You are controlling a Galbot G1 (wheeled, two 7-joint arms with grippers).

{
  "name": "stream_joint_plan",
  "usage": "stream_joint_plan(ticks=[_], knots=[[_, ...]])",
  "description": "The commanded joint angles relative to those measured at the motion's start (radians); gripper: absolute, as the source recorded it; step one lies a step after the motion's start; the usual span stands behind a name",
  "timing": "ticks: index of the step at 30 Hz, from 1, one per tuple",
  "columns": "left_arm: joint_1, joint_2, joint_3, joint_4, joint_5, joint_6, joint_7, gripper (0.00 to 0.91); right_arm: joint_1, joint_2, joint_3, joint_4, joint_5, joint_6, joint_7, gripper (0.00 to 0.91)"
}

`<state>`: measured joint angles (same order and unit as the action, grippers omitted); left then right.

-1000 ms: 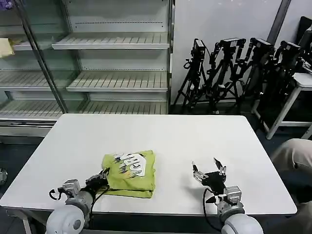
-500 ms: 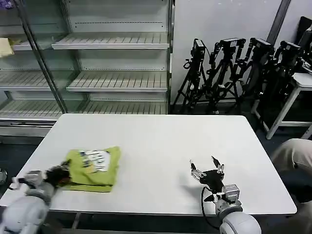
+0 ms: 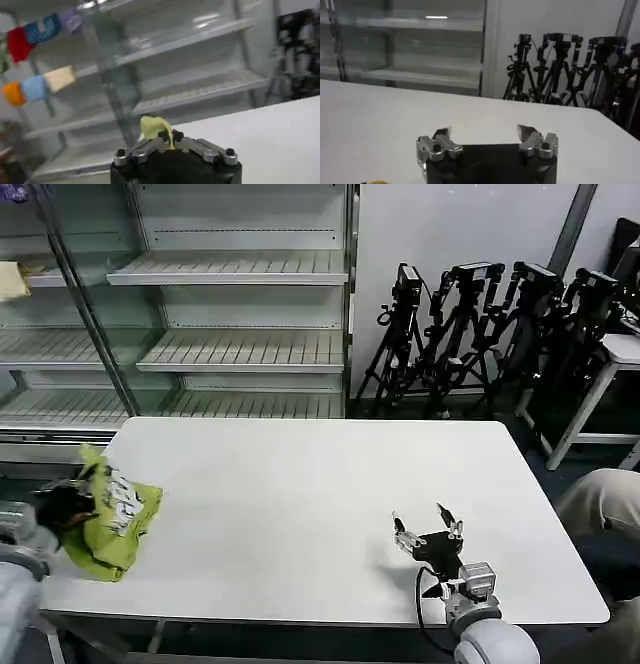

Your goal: Fold and organize the clothes.

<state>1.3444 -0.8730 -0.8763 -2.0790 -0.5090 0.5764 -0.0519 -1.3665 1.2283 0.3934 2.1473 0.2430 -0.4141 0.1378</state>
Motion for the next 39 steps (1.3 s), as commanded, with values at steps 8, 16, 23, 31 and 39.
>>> stream_joint_plan(ticks=[8, 16, 23, 31, 39], knots=[[-0.075, -0.316, 0.709, -0.208, 0.349, -0.031, 0.058, 0.010, -0.017, -0.004, 0.027, 0.012, -0.002, -0.004, 0.002, 0.907], [-0.138, -0.404, 0.794, -0.139, 0.347, -0.005, 0.039, 0.020, 0.018, -0.005, 0.046, 0.014, -0.004, -0.009, -0.009, 0.907], [-0.193, -0.476, 0.859, -0.038, 0.396, -0.020, 0.030, 0.252, 0.112, -0.007, 0.043, 0.002, -0.042, -0.021, -0.074, 0.907], [-0.210, -0.517, 0.921, -0.012, 0.375, -0.094, 0.027, 0.907, 0.152, -0.012, 0.044, -0.021, -0.059, 0.048, -0.066, 0.907], [-0.290, -0.462, 0.733, -0.044, 0.321, -0.129, 0.028, 0.907, 0.154, -0.017, 0.047, -0.038, -0.064, 0.056, -0.074, 0.907]])
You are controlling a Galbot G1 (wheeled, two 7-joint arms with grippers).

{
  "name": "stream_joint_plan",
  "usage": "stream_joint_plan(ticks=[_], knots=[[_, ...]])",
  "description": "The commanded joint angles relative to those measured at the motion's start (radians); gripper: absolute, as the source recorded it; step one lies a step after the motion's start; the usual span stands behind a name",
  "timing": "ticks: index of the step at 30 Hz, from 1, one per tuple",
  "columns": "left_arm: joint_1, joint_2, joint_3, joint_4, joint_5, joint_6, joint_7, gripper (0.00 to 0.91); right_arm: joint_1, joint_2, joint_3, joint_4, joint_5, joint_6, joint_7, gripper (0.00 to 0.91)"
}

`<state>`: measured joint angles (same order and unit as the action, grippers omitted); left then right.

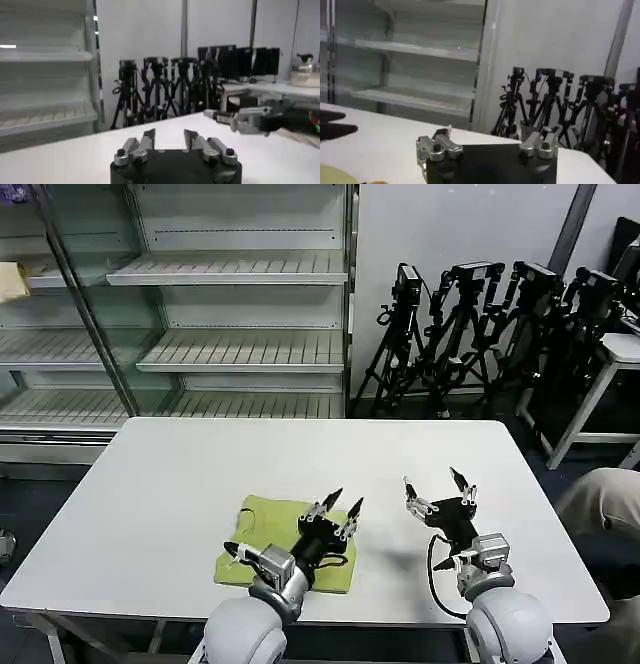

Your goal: Fold and organize the clothes.

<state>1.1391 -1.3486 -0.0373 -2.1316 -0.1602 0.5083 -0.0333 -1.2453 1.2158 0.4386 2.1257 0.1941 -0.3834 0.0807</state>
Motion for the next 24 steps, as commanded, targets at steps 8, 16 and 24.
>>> stream_joint_plan(ticks=[8, 16, 24], knots=[[0.068, 0.202, -0.507, 0.057, 0.071, -0.274, 0.151, 0.907, 0.045, 0.018, -0.032, -0.067, -0.037, 0.076, -0.032, 0.907], [0.167, 0.203, -0.636, 0.105, 0.053, -0.378, 0.182, 0.907, 0.051, 0.035, -0.046, -0.102, -0.117, 0.122, -0.041, 0.907], [0.153, 0.191, -0.641, 0.134, 0.048, -0.383, 0.181, 0.907, 0.041, 0.032, -0.045, -0.083, -0.128, 0.131, -0.040, 0.907]])
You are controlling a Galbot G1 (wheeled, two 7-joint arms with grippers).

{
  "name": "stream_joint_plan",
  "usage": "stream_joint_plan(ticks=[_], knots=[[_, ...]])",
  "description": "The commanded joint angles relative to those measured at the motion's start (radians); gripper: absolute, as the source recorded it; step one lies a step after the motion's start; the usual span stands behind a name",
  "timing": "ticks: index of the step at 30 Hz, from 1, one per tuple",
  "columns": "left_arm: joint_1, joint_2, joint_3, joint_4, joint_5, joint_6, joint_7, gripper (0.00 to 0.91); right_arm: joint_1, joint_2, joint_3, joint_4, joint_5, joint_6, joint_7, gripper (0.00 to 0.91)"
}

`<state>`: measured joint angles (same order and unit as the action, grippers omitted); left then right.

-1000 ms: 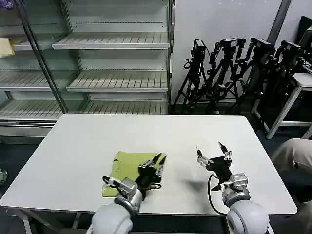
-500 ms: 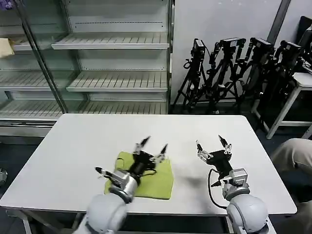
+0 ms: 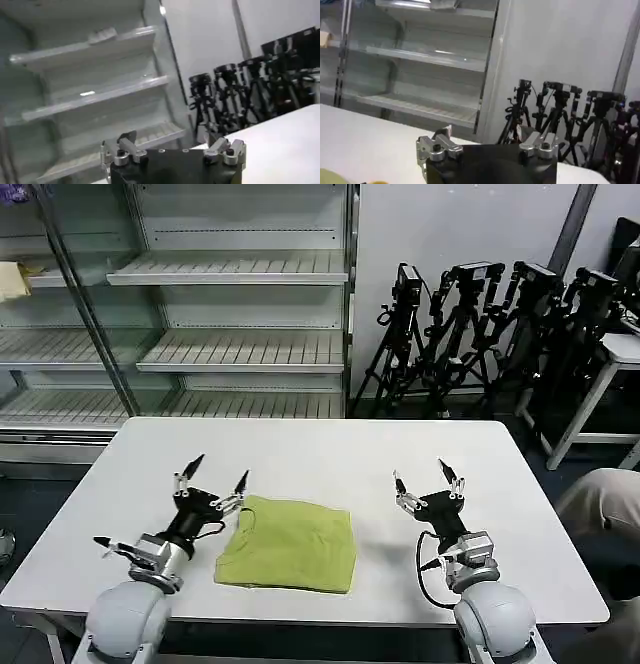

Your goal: Fold and organize the clothes.

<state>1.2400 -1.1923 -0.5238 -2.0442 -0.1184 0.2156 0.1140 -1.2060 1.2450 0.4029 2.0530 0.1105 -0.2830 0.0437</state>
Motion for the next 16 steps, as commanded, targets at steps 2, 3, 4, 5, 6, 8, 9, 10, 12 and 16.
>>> stream_joint_plan(ticks=[2, 3, 4, 5, 6, 8, 9, 10, 12, 16], knots=[[0.053, 0.037, -0.163, 0.052, 0.005, -0.089, 0.032, 0.907, 0.002, -0.001, -0.009, -0.005, -0.046, 0.030, -0.004, 0.907], [0.054, 0.039, -0.167, 0.054, 0.005, -0.089, 0.032, 0.907, 0.002, -0.001, -0.009, -0.004, -0.046, 0.032, -0.004, 0.907], [0.056, 0.041, -0.174, 0.060, 0.005, -0.089, 0.032, 0.907, 0.003, 0.002, -0.010, -0.001, -0.046, 0.033, -0.003, 0.907], [0.058, 0.042, -0.178, 0.063, 0.004, -0.090, 0.032, 0.907, 0.003, 0.003, -0.010, 0.001, -0.046, 0.033, -0.002, 0.907], [0.060, 0.044, -0.181, 0.066, 0.003, -0.090, 0.032, 0.907, 0.004, 0.005, -0.011, 0.003, -0.046, 0.033, -0.001, 0.907], [0.064, 0.050, -0.186, 0.069, 0.000, -0.090, 0.032, 0.907, 0.007, 0.010, -0.011, 0.003, -0.047, 0.034, 0.002, 0.907], [0.065, 0.054, -0.187, 0.069, -0.003, -0.089, 0.032, 0.907, 0.010, 0.012, -0.011, 0.001, -0.047, 0.034, 0.004, 0.907], [0.065, 0.056, -0.187, 0.068, -0.005, -0.089, 0.032, 0.907, 0.011, 0.015, -0.011, 0.000, -0.049, 0.034, 0.008, 0.907], [0.065, 0.066, -0.187, 0.069, -0.009, -0.088, 0.032, 0.907, 0.014, 0.022, -0.008, -0.003, -0.061, 0.037, 0.009, 0.907], [0.065, 0.079, -0.184, 0.079, -0.009, -0.096, 0.023, 0.907, 0.014, 0.031, 0.002, 0.001, -0.087, 0.044, 0.010, 0.907]])
